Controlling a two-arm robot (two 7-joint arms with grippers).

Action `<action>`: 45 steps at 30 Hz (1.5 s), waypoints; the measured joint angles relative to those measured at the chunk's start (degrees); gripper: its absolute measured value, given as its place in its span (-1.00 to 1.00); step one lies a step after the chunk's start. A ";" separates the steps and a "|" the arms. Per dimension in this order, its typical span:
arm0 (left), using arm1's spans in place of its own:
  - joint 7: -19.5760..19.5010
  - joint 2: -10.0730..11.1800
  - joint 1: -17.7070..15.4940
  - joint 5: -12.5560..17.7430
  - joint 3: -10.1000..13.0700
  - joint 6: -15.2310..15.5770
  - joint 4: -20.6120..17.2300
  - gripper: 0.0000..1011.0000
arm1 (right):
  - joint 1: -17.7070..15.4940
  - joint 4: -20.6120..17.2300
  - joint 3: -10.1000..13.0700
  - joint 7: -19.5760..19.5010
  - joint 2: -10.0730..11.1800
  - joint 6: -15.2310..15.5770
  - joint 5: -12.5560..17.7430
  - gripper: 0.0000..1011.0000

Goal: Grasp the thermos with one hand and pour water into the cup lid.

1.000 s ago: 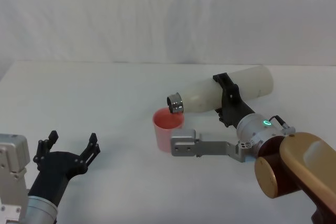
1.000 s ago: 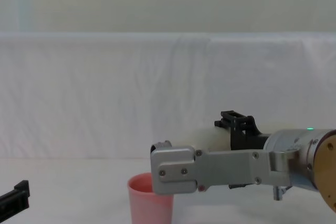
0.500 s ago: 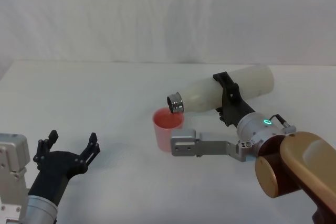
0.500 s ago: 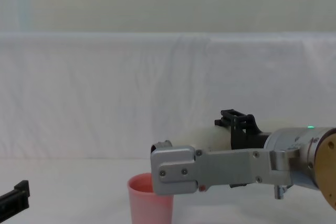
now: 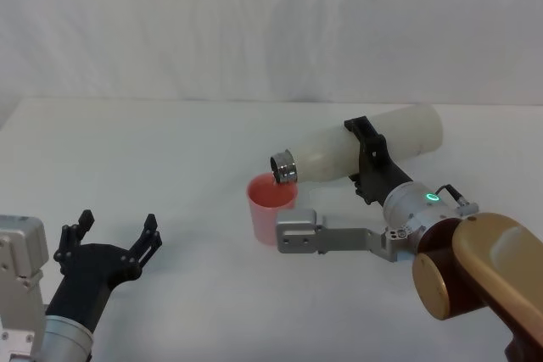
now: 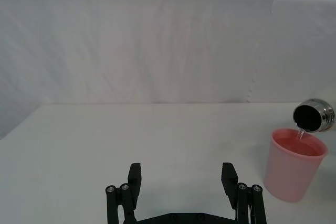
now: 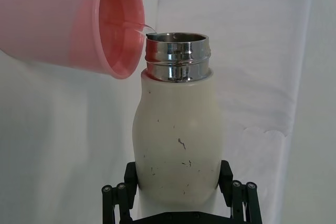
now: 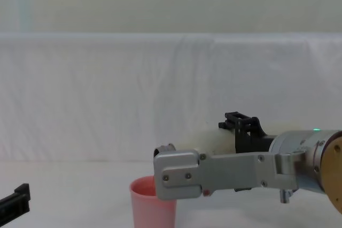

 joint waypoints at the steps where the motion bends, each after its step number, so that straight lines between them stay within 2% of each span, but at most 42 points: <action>1: 0.00 0.00 0.00 0.00 0.00 0.00 0.00 0.98 | 0.00 -0.03 0.00 0.01 0.01 0.00 -0.02 0.88; 45: 0.00 0.00 0.00 0.00 0.00 0.00 0.00 0.98 | 0.38 -0.09 -0.51 0.63 0.36 -0.05 -0.93 0.88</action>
